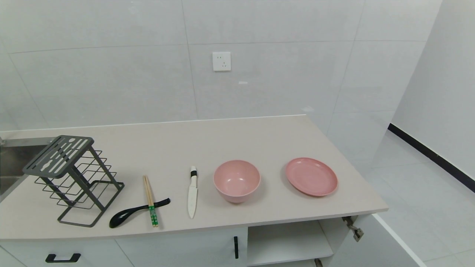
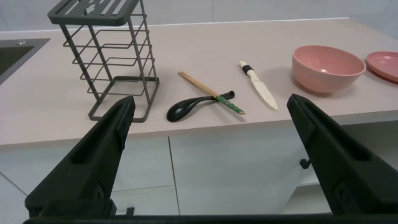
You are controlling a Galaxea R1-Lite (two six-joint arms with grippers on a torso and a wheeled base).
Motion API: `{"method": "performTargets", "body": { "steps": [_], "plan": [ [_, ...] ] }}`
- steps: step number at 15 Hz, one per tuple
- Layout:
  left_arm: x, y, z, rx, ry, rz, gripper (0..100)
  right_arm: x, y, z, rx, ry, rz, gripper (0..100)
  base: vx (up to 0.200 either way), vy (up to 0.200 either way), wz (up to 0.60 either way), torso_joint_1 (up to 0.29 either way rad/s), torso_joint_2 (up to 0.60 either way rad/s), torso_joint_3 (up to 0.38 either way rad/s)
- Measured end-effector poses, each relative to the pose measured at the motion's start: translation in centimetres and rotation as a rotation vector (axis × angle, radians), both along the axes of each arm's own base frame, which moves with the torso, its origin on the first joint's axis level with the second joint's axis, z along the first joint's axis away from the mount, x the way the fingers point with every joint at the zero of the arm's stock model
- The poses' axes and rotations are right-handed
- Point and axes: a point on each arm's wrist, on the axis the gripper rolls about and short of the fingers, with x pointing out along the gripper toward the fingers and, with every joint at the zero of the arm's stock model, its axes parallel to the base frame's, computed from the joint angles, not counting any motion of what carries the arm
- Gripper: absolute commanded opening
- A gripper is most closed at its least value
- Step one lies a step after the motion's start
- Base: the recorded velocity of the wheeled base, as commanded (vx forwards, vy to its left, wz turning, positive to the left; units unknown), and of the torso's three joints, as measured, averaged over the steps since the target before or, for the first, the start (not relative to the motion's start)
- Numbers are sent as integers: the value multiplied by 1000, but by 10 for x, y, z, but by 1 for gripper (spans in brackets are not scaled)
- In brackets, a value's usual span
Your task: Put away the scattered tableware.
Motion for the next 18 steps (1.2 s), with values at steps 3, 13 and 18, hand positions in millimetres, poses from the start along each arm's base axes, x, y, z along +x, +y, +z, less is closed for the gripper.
{"method": "performTargets", "body": {
  "steps": [3, 13, 18],
  "plan": [
    [0, 0, 0, -2, 0, 1, 100, 0, 0, 0, -73, -7, 6, 100, 0, 0, 0, 0, 0, 0],
    [0, 0, 0, 1, -2, 17, 100, -1, 0, 14, -21, -137, -21, 100, 0, 0, 0, 0, 0, 0],
    [0, 0, 0, 1, -1, 17, 100, -2, 3, 21, -38, -192, 116, 100, 0, 0, 0, 0, 0, 0]
  ]
}}
